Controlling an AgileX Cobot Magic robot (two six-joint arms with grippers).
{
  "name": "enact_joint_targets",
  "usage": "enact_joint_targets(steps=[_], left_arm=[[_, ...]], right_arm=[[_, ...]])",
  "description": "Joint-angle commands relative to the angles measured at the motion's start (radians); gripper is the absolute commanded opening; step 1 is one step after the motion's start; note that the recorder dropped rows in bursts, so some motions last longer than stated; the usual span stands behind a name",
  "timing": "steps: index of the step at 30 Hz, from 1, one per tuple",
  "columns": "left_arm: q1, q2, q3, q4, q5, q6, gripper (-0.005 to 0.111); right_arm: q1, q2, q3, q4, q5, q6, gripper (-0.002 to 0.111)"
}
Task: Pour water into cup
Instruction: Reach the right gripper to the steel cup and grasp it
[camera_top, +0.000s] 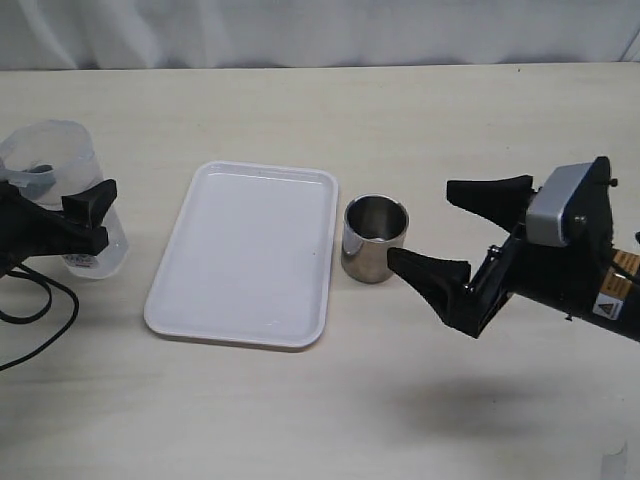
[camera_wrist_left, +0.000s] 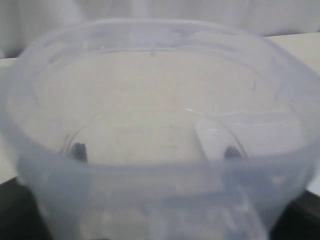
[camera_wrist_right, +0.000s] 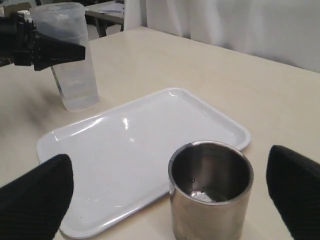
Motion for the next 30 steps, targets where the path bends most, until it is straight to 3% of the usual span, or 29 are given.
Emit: enact_joint_targets(steps=[1, 30], left_arm=[[0.000, 0.000, -0.003, 0.010, -0.010, -0.003, 0.000], [0.000, 0.000, -0.003, 0.012, -0.010, -0.003, 0.000]], right_arm=[[0.002, 0.096, -0.046, -0.008, -0.013, -0.065, 0.097], [0.002, 0.520, -0.349, -0.091, -0.081, -0.110, 0.097]])
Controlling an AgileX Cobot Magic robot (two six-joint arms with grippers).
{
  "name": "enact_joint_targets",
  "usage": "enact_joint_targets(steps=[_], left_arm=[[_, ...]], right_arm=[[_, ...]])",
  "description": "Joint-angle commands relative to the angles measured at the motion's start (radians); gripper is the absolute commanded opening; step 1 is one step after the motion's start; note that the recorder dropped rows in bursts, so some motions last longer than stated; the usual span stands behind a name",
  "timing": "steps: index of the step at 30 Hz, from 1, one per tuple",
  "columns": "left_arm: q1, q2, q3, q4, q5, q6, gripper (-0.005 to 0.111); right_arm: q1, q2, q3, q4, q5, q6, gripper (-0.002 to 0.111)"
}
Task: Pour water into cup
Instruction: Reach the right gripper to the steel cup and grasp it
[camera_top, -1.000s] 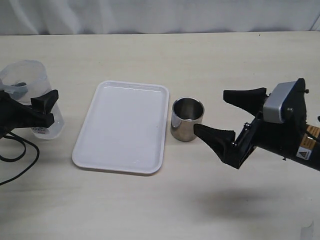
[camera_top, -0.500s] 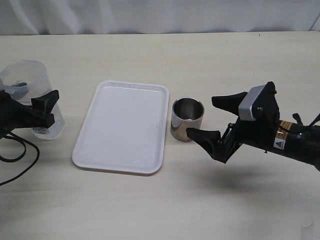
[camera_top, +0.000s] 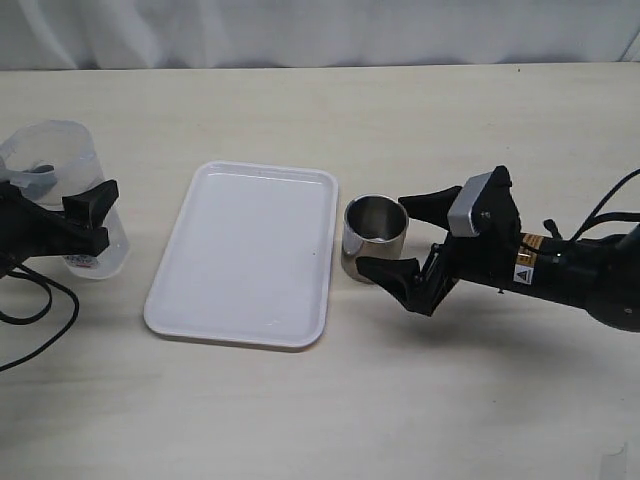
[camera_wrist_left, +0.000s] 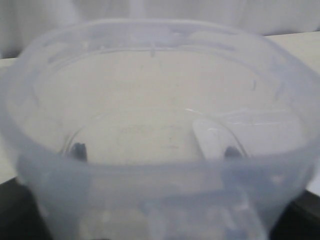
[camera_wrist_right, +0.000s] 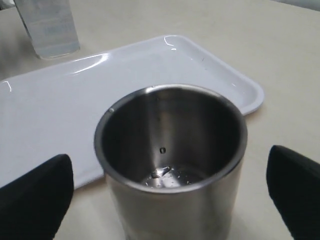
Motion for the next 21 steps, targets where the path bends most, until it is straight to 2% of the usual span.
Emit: enact_joint_targets(steps=[1, 21], left_arm=[[0.000, 0.000, -0.003, 0.006, -0.008, -0.003, 0.000], [0.000, 0.000, -0.006, 0.003, -0.008, -0.003, 0.000]], right_arm=[[0.002, 0.050, -0.046, -0.015, -0.049, -0.006, 0.097], [0.012, 0.161, -0.164, -0.084, -0.072, -0.006, 0.097]])
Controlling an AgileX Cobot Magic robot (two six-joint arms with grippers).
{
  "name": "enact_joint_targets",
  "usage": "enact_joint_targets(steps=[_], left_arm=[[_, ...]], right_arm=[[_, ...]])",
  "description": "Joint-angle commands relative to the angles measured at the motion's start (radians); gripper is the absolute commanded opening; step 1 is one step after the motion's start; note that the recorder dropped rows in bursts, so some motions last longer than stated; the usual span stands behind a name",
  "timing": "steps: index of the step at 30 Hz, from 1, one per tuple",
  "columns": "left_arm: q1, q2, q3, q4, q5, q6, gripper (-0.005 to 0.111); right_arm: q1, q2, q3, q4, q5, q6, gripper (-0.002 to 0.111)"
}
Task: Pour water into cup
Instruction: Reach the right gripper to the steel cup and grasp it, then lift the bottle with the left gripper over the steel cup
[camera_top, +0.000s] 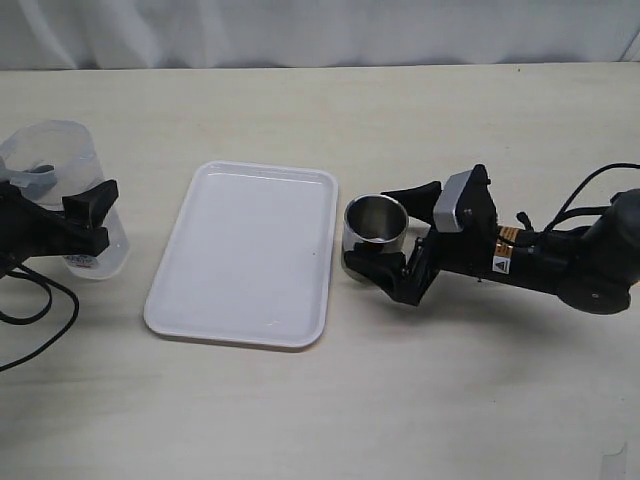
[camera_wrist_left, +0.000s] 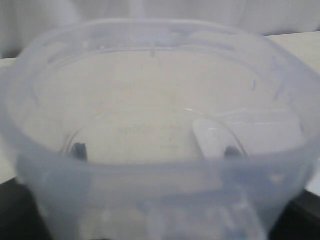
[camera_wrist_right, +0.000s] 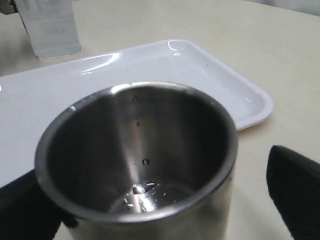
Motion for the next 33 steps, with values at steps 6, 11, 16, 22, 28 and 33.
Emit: enact_joint_targets(steps=[6, 11, 16, 22, 28, 33], left_arm=[[0.000, 0.000, -0.032, 0.057, -0.008, -0.003, 0.000], [0.000, 0.000, -0.032, 0.053, -0.008, -0.003, 0.000], [0.000, 0.000, -0.038, 0.055, -0.008, -0.003, 0.000], [0.000, 0.000, -0.038, 0.055, -0.008, -0.003, 0.000], [0.000, 0.000, -0.038, 0.055, -0.008, -0.003, 0.000], [0.000, 0.000, -0.042, 0.057, -0.008, -0.005, 0.000]], right_arm=[[0.036, 0.022, -0.014, -0.009, -0.016, -0.063, 0.097], [0.036, 0.022, -0.014, 0.012, -0.016, -0.061, 0.097], [0.036, 0.022, -0.014, 0.012, -0.016, -0.061, 0.097], [0.036, 0.022, -0.014, 0.035, -0.016, -0.061, 0.097], [0.036, 0.022, -0.014, 0.038, -0.016, -0.061, 0.086], [0.036, 0.022, -0.014, 0.031, -0.016, -0.061, 0.055]])
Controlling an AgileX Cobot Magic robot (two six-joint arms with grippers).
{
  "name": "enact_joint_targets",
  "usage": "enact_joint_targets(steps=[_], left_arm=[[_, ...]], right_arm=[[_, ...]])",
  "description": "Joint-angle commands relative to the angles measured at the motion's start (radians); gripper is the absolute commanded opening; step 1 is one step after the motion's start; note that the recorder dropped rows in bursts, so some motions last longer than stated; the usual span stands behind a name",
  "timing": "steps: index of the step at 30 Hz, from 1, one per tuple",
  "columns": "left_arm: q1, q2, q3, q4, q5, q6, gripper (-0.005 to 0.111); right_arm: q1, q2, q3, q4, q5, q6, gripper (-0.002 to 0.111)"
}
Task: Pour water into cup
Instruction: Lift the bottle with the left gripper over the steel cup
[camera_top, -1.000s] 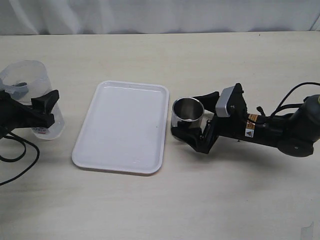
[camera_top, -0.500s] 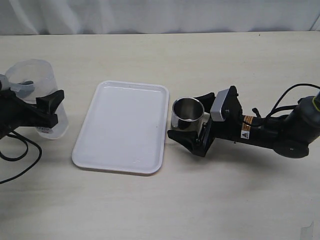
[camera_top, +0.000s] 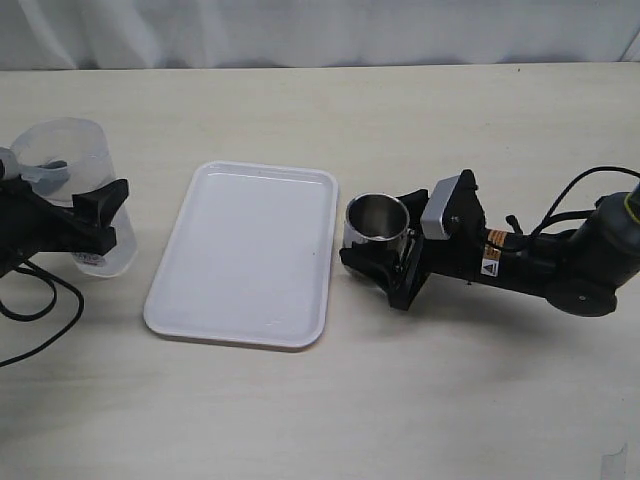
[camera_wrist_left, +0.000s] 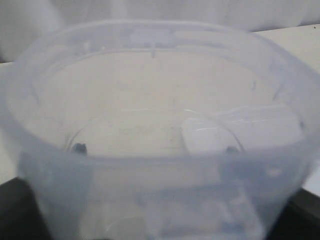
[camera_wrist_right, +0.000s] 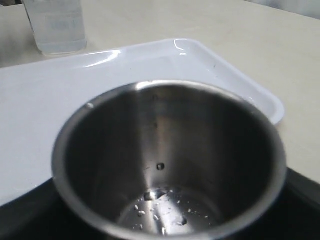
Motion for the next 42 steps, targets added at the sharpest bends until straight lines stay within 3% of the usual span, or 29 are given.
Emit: enact_joint_targets(steps=[1, 4, 6, 14, 21, 33, 42], left_arm=[[0.000, -0.002, -0.009, 0.004, -0.037, -0.007, 0.000], [0.000, -0.002, -0.023, 0.050, -0.037, -0.009, 0.000], [0.000, -0.002, -0.054, 0.131, -0.037, -0.032, 0.000], [-0.011, -0.002, -0.175, 0.192, -0.037, -0.090, 0.000], [-0.166, -0.002, -0.316, 0.210, 0.153, -0.092, 0.000], [-0.369, -0.002, -0.549, 0.210, 0.492, -0.086, 0.000], [-0.461, -0.002, -0.646, 0.272, 0.637, -0.043, 0.000]], right_arm=[[0.001, 0.002, -0.004, -0.003, -0.012, -0.006, 0.048], [0.001, 0.002, -0.004, -0.008, -0.012, -0.006, 0.015], [0.001, 0.002, -0.004, -0.033, -0.012, -0.003, 0.004], [0.001, -0.001, -0.004, -0.053, -0.012, -0.003, 0.004], [0.001, -0.001, -0.004, -0.052, -0.012, -0.003, 0.004], [0.001, -0.001, -0.004, -0.052, -0.012, -0.003, 0.004], [0.001, -0.001, -0.004, -0.052, -0.012, -0.003, 0.004]])
